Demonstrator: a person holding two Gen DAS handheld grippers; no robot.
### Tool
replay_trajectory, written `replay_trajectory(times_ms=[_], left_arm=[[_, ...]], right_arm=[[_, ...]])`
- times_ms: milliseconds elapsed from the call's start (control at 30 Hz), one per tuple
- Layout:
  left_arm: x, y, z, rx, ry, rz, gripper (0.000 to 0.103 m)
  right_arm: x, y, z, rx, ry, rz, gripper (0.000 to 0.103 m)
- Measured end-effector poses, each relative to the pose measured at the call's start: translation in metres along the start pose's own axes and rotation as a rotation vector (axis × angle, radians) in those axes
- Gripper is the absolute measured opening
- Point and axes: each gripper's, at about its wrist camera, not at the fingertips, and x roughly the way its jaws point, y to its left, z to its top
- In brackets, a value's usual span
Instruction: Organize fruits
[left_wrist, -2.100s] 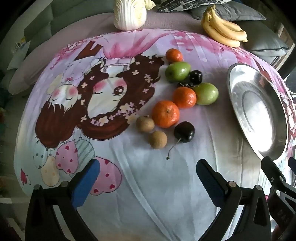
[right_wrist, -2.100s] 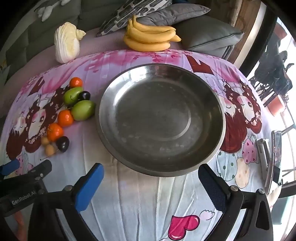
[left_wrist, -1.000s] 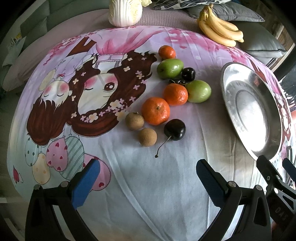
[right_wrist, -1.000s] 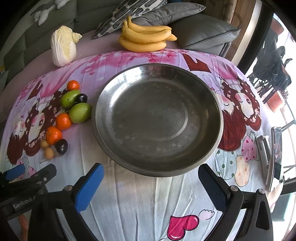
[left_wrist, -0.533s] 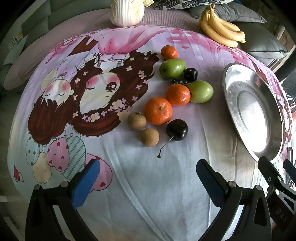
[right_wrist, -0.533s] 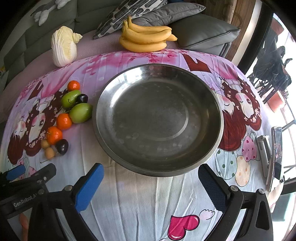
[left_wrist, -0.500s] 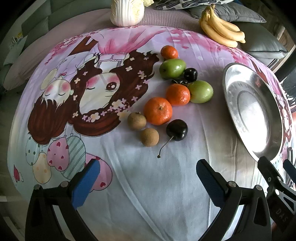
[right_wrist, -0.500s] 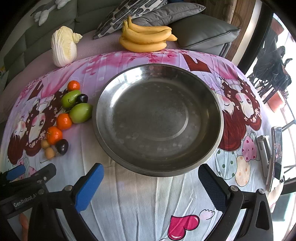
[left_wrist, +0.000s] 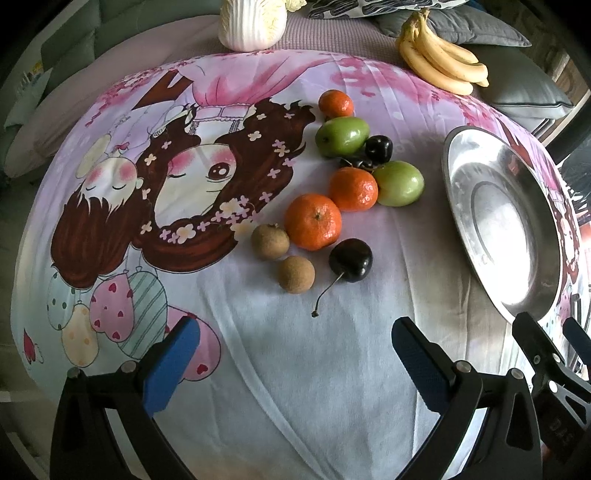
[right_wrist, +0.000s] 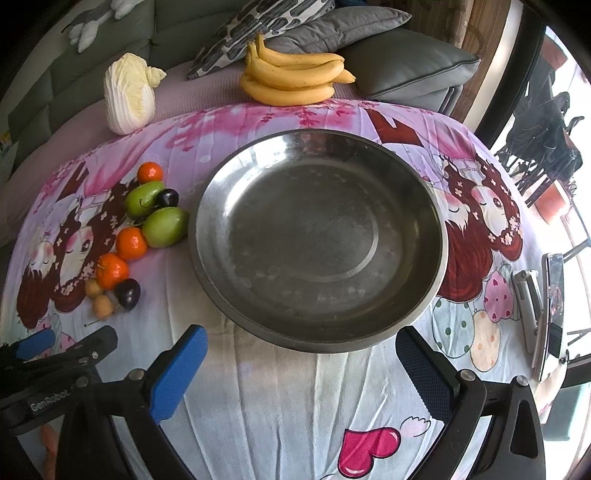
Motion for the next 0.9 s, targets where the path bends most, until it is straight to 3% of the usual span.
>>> replay_trajectory(times_ms=[667, 900], left_arm=[[0.001, 0.006, 0.002, -0.006, 0.010, -0.019, 0.103], [-0.004, 0.007, 0.016, 0.029, 0.025, -0.068, 0.103]], right_arm=[[-0.002, 0.006, 0.000, -0.020, 0.004, -0.017, 0.103], [-0.006, 0.006, 0.008, -0.024, 0.008, -0.007, 0.103]])
